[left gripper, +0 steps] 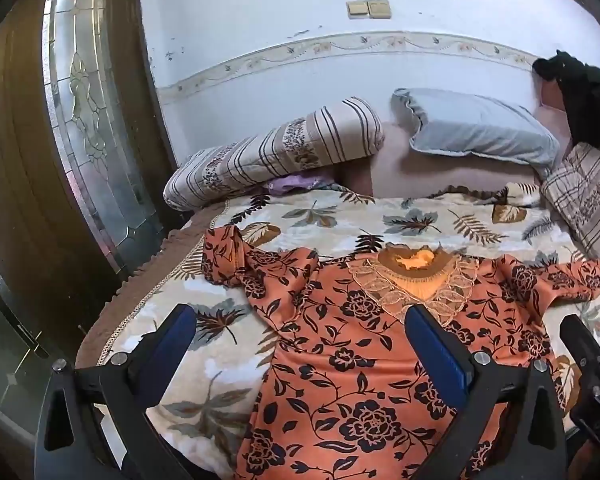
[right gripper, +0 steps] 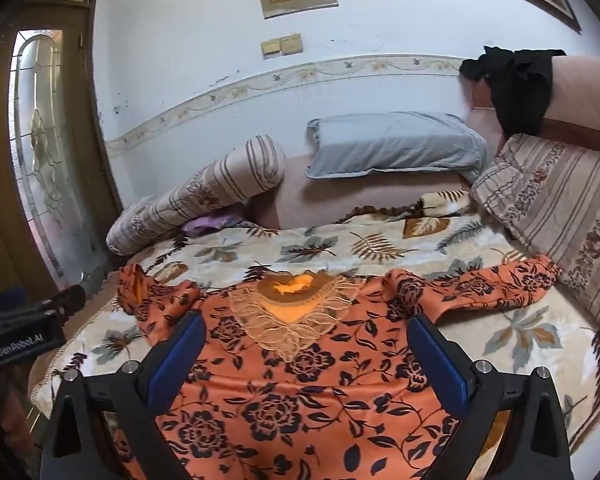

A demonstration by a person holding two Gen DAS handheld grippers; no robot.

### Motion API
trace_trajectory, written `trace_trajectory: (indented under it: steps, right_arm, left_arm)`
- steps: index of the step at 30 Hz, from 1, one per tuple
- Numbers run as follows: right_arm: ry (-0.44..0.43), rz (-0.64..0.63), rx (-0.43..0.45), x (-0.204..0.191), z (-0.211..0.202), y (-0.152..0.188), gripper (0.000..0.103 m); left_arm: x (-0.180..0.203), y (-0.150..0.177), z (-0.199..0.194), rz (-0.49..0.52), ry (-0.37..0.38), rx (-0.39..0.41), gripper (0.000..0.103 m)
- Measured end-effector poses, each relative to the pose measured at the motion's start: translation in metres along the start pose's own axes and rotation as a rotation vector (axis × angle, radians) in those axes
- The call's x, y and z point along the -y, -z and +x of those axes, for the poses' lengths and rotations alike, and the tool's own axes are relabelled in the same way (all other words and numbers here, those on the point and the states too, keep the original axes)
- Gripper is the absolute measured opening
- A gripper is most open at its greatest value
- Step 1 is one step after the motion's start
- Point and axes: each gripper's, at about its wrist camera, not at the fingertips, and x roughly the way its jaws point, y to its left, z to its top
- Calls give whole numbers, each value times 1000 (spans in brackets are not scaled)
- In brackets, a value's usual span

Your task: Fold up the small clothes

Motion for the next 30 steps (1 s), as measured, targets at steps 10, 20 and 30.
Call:
trace_trajectory:
  steps: [10,20,30]
  right_arm:
    - [25,-42,45,-3,-2,6,102]
    - [18,-60,66,-10,-7,3,102]
    - [5,-85,52,-19,-6,5,102]
  left_arm:
    - [6,-1,3,8,-12,12,103]
    - [-10,-3,5,-26,-47,29,103]
    - [-30,-4,9,-59,-78,34,103]
